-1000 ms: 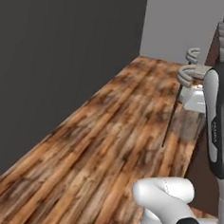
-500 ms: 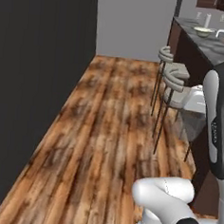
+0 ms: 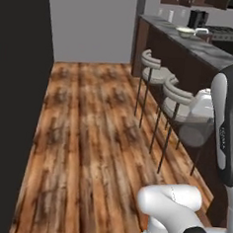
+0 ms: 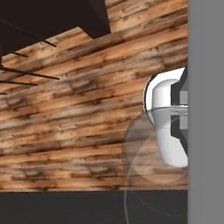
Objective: There is a bowl on the dining counter. Grab a lemon wedge from the fridge and place it in the bowl. Then get the liquor bottle and glass cup from the cabinet and place them next to the bowl.
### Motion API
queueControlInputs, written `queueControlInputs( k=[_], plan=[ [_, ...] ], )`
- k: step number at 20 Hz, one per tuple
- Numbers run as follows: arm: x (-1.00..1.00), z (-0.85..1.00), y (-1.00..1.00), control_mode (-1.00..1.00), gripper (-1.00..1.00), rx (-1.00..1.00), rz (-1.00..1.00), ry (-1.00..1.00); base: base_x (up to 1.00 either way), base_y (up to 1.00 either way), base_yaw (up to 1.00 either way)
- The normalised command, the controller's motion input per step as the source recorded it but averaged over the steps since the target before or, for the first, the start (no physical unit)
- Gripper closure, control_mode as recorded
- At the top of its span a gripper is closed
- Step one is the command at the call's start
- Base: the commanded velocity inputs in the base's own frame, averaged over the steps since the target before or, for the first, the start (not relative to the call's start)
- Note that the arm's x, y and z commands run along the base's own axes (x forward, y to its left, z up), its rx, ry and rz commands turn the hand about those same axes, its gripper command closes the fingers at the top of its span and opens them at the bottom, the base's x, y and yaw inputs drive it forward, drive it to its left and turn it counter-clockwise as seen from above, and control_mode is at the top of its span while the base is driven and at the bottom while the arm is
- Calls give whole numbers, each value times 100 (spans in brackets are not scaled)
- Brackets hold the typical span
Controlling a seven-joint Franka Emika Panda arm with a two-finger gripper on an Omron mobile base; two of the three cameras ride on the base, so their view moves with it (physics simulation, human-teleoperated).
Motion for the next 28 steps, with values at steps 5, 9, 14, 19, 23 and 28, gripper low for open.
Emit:
queueControlInputs(
  k=[5,9,14,19,23,28],
  plan=[
    [0,0,0,100,100,0,0,0,100,73,-47],
    [0,0,0,100,100,0,0,0,100,72,-46],
    [0,0,0,100,100,0,0,0,100,71,-46],
    [0,0,0,100,100,0,0,0,100,72,-46],
    [0,0,0,100,100,0,0,0,100,73,-46],
    [0,0,0,100,100,0,0,0,99,80,-46]
  ],
)
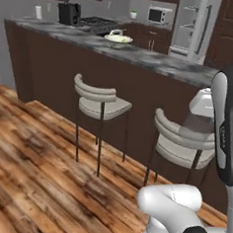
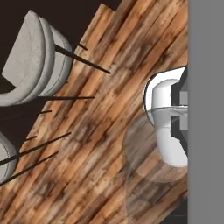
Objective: There is a bowl on the dining counter. Grab a lemon wedge from the fridge and place it in the bowl. Then get the liquor bottle and glass cup from the cabinet and place them next to the bowl.
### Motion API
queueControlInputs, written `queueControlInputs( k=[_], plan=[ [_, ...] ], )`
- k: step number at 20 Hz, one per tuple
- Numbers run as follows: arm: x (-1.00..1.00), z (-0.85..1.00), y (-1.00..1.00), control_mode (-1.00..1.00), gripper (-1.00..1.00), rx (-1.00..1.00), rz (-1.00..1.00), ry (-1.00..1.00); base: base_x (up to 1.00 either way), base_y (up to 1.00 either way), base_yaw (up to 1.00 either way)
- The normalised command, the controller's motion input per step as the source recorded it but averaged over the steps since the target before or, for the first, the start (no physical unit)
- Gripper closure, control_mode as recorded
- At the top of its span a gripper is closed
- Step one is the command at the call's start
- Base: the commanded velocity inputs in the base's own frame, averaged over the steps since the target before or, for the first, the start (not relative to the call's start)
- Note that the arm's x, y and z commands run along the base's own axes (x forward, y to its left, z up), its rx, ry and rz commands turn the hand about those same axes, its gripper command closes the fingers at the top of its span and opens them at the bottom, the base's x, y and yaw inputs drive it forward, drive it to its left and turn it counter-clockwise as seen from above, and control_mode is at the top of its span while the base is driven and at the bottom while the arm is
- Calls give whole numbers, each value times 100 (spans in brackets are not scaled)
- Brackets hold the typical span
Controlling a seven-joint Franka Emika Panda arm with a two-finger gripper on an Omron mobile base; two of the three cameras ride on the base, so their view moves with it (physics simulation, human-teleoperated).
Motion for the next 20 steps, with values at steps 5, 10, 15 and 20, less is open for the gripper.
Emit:
queueControlInputs(
  k=[5,10,15,20],
  plan=[
    [0,0,0,100,100,0,0,0,93,88,-47],
    [0,0,0,100,100,0,0,0,91,87,-46],
    [0,0,0,100,100,0,0,0,91,83,-46],
    [0,0,0,100,100,0,0,0,89,76,-45]
  ],
)
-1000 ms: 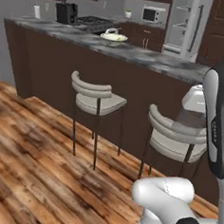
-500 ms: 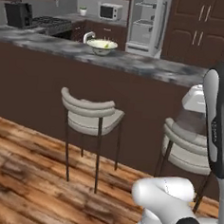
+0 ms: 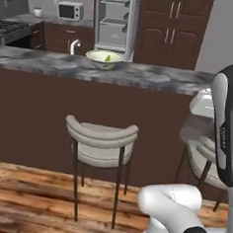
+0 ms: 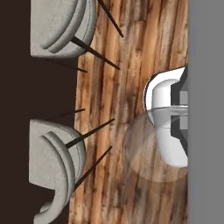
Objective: There is a bowl on the dining counter. Grab a lemon wedge from the fridge and place it in the bowl. Then get the liquor bottle and glass cup from the cabinet and place them next to the bowl.
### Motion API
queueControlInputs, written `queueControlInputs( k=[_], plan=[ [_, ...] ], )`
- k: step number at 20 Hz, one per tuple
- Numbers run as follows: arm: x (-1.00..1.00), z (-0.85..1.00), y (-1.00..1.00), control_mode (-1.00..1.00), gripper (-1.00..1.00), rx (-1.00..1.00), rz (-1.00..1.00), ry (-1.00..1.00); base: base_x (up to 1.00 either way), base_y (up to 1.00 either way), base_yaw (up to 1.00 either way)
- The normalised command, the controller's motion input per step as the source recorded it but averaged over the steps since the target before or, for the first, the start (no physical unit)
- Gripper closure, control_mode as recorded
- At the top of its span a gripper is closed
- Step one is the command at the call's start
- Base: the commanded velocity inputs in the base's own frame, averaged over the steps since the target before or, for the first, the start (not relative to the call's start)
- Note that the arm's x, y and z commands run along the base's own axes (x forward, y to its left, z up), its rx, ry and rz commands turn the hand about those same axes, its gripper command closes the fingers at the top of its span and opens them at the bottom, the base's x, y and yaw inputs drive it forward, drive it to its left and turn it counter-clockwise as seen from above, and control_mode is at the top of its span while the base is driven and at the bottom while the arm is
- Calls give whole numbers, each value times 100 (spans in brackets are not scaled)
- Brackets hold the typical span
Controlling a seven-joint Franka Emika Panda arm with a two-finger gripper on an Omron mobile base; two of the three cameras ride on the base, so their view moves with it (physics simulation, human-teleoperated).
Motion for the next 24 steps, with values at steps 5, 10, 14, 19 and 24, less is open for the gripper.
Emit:
queueControlInputs(
  k=[5,10,14,19,24],
  plan=[
    [0,0,0,100,100,0,0,0,88,78,-45],
    [0,0,0,100,100,0,0,0,75,55,-40],
    [0,0,0,100,100,0,0,0,72,37,-36],
    [74,0,2,-100,100,0,-19,7,0,0,0],
    [99,0,0,-100,100,3,-5,5,0,0,0]
  ],
)
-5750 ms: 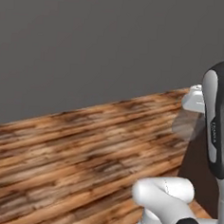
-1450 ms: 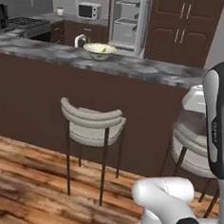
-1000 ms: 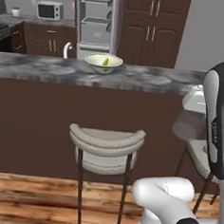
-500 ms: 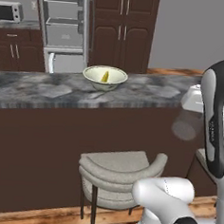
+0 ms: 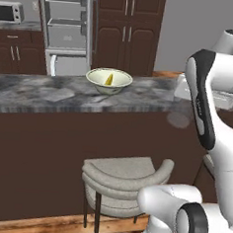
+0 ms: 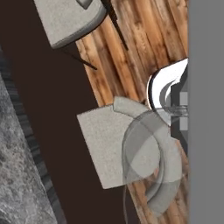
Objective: There is a bowl on the dining counter. Grab a lemon wedge from the fridge and place it in the bowl. Then get the liquor bottle and glass cup from the cabinet and place them next to the bowl.
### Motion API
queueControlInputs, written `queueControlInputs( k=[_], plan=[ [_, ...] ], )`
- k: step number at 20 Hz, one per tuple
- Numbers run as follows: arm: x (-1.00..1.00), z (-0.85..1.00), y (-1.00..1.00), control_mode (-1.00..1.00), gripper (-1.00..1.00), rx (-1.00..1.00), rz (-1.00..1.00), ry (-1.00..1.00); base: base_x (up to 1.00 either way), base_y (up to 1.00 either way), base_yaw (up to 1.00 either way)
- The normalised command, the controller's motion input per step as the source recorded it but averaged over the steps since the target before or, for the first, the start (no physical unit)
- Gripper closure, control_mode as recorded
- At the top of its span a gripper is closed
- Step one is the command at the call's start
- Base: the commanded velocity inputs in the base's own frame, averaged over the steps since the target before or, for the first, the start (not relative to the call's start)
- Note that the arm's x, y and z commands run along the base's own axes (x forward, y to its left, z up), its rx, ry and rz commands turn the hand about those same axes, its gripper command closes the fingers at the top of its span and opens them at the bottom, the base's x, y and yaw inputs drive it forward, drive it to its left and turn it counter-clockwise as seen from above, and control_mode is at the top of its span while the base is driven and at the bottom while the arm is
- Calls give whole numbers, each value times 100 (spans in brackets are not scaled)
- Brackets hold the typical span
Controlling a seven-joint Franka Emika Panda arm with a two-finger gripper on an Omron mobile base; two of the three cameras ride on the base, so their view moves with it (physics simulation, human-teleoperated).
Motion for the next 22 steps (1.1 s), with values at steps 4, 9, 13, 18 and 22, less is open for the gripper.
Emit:
queueControlInputs(
  k=[4,9,13,18,22],
  plan=[
    [100,0,0,-100,100,10,0,2,0,0,0],
    [100,0,0,-100,100,10,0,0,0,0,0],
    [100,-2,0,-100,100,2,0,0,0,0,0],
    [99,-4,0,-100,100,0,0,0,0,0,0],
    [88,-12,0,-100,100,0,0,0,0,0,0]
  ],
)
